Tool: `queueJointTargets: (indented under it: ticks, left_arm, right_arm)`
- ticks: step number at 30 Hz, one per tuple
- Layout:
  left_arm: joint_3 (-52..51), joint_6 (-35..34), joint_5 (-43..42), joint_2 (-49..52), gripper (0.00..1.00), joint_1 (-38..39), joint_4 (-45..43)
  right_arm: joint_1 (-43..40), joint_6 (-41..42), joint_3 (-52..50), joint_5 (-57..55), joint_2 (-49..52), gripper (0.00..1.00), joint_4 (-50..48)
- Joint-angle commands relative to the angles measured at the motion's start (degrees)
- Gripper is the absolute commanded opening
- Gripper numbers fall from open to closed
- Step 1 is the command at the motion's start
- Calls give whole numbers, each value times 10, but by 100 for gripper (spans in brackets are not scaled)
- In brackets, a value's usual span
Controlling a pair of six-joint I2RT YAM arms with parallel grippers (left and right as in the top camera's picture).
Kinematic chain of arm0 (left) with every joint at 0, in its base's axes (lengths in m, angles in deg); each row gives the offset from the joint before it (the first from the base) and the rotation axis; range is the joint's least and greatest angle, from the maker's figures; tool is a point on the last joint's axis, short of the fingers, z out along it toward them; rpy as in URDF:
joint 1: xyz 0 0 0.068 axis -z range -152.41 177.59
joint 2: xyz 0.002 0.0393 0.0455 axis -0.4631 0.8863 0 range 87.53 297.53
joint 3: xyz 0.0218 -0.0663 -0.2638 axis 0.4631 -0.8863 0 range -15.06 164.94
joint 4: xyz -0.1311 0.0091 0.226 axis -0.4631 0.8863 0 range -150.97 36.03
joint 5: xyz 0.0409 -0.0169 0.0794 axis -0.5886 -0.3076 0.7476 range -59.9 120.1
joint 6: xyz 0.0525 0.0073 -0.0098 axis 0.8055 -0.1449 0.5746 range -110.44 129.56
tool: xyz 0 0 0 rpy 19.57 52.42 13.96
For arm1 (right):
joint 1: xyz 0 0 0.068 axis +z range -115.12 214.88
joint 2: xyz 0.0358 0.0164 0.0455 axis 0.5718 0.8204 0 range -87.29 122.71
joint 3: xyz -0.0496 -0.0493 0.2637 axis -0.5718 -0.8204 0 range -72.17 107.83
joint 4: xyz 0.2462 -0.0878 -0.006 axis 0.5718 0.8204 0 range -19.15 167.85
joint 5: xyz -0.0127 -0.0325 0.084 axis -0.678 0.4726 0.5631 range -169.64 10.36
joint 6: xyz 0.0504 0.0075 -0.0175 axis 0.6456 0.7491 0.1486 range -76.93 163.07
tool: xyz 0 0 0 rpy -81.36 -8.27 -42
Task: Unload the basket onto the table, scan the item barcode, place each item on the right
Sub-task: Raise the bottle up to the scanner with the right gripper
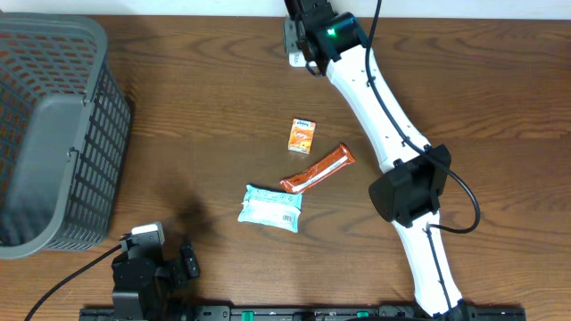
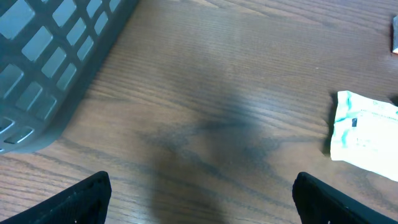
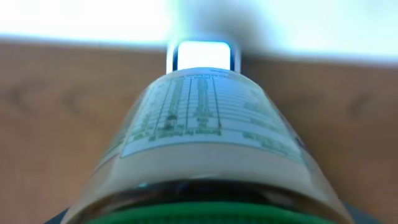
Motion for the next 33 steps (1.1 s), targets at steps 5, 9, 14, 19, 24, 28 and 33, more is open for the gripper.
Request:
queueJointTargets:
  ticks: [5, 9, 14, 19, 24, 28, 33]
  left_arm:
    - [0, -5, -5, 0, 94, -1, 4]
    - [0, -5, -5, 0, 94, -1, 4]
    - [0, -5, -5, 0, 94, -1, 4]
    - [0, -5, -5, 0, 94, -1, 4]
    - [0, -5, -5, 0, 94, -1, 4]
    - [0, -5, -5, 0, 94, -1, 4]
    - [0, -5, -5, 0, 94, -1, 4]
  right_arm:
    - [-1, -52, 9, -58, 34, 51, -132]
    - [-3, -65, 9, -82, 56, 53, -169]
    - [-7, -90, 9, -91, 78, 53, -195]
    - [-16, -90, 8, -96, 95, 52, -196]
    - [-22, -90, 7, -96, 109, 52, -190]
    - [-23, -90, 6, -96, 122, 53, -190]
    - [-23, -90, 5, -93, 125, 52, -197]
